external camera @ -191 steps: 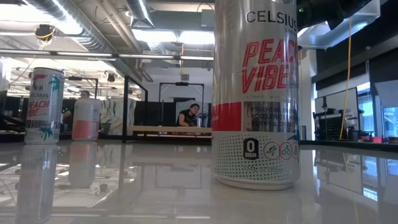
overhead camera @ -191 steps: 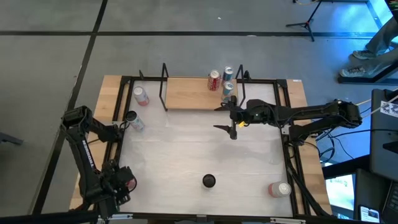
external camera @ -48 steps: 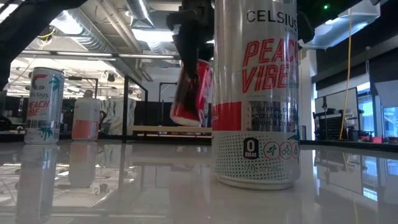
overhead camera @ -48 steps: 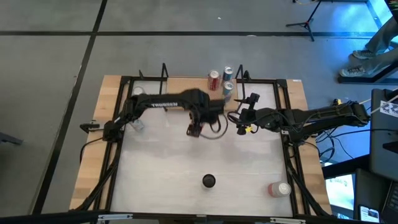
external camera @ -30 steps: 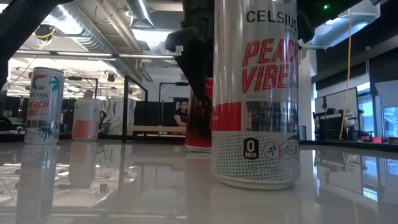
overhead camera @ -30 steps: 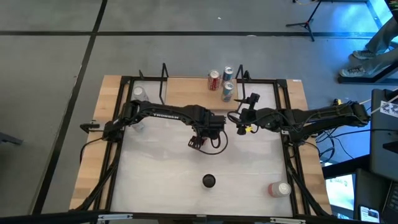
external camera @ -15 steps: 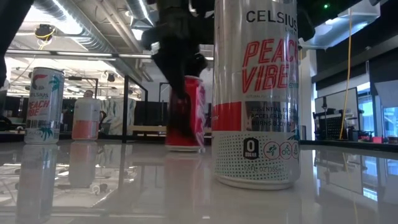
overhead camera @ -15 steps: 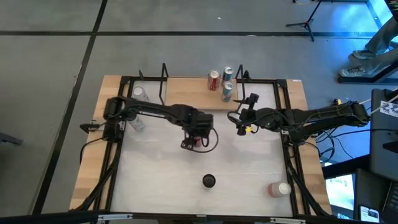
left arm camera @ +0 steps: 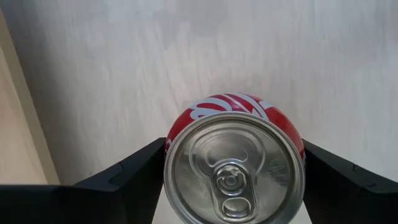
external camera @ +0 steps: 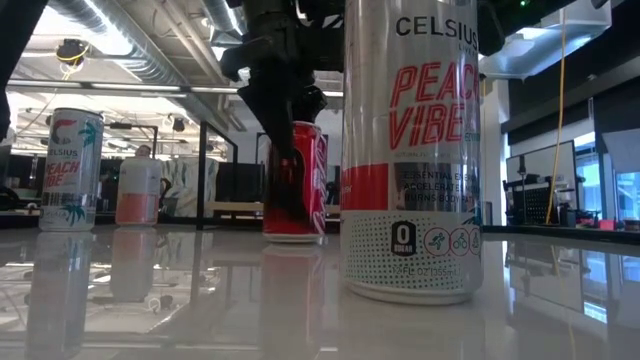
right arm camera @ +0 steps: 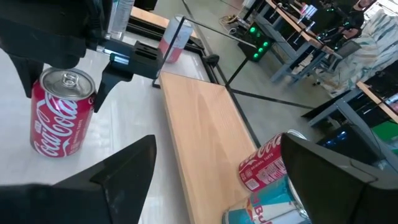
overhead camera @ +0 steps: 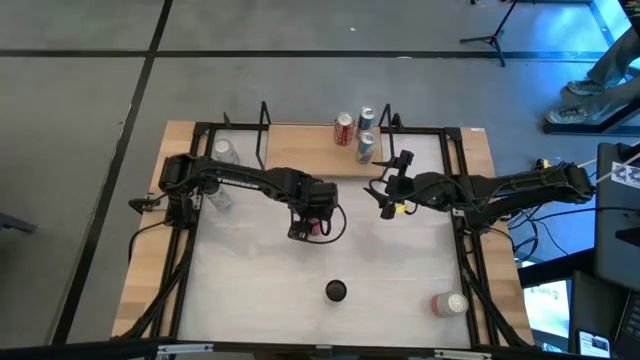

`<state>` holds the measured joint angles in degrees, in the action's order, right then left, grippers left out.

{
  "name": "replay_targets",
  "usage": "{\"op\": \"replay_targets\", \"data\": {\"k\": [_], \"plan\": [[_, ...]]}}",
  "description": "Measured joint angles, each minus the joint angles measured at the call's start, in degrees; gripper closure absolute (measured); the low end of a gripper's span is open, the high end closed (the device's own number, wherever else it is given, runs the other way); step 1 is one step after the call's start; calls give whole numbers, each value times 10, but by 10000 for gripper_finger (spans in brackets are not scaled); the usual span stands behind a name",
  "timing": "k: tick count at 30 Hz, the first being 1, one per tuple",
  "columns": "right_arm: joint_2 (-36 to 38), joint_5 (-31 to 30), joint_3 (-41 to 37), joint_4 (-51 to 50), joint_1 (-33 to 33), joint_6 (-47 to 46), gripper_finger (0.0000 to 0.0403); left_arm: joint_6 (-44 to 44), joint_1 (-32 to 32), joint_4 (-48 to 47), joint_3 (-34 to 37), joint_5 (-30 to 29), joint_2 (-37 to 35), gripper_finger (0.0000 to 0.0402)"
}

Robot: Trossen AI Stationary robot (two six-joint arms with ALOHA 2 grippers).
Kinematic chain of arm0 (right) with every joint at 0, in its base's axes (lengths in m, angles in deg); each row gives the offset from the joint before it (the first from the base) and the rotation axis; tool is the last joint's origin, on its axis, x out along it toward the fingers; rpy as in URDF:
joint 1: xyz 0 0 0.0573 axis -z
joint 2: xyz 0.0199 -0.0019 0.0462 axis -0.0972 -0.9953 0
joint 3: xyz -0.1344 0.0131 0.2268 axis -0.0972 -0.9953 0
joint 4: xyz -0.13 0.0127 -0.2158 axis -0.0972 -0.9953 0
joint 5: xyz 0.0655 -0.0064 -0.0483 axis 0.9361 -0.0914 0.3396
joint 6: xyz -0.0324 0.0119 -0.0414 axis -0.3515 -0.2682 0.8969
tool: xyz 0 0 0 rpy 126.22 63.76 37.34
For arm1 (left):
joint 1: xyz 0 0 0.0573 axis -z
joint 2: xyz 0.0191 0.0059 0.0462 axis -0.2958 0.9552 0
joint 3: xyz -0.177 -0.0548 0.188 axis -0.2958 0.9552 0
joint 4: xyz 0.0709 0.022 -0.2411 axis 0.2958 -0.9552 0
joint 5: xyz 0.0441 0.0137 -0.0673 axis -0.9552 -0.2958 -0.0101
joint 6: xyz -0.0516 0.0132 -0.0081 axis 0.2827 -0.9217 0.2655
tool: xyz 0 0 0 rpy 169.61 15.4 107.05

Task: Place canned beverage on shelf
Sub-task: Put the red soda can on the shelf

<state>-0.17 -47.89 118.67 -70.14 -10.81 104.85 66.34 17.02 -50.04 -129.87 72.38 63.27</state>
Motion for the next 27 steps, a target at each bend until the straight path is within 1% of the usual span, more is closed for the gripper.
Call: {"op": "replay_targets", "data": {"k": [6,10,14,18,27], "plan": [[0,0,0,-3,0,0,65,0,0,0,0,-7,0,111],[0,0,0,-3,0,0,65,-1,0,-4,0,-46,0,108],[0,0,0,-3,0,0,65,3,2,-3,-1,-75,0,91],[0,0,0,-3,0,0,65,3,3,-3,-1,-75,0,83],[0,0,0,-3,0,0,65,11,4,-3,-1,-77,0,77]]}}
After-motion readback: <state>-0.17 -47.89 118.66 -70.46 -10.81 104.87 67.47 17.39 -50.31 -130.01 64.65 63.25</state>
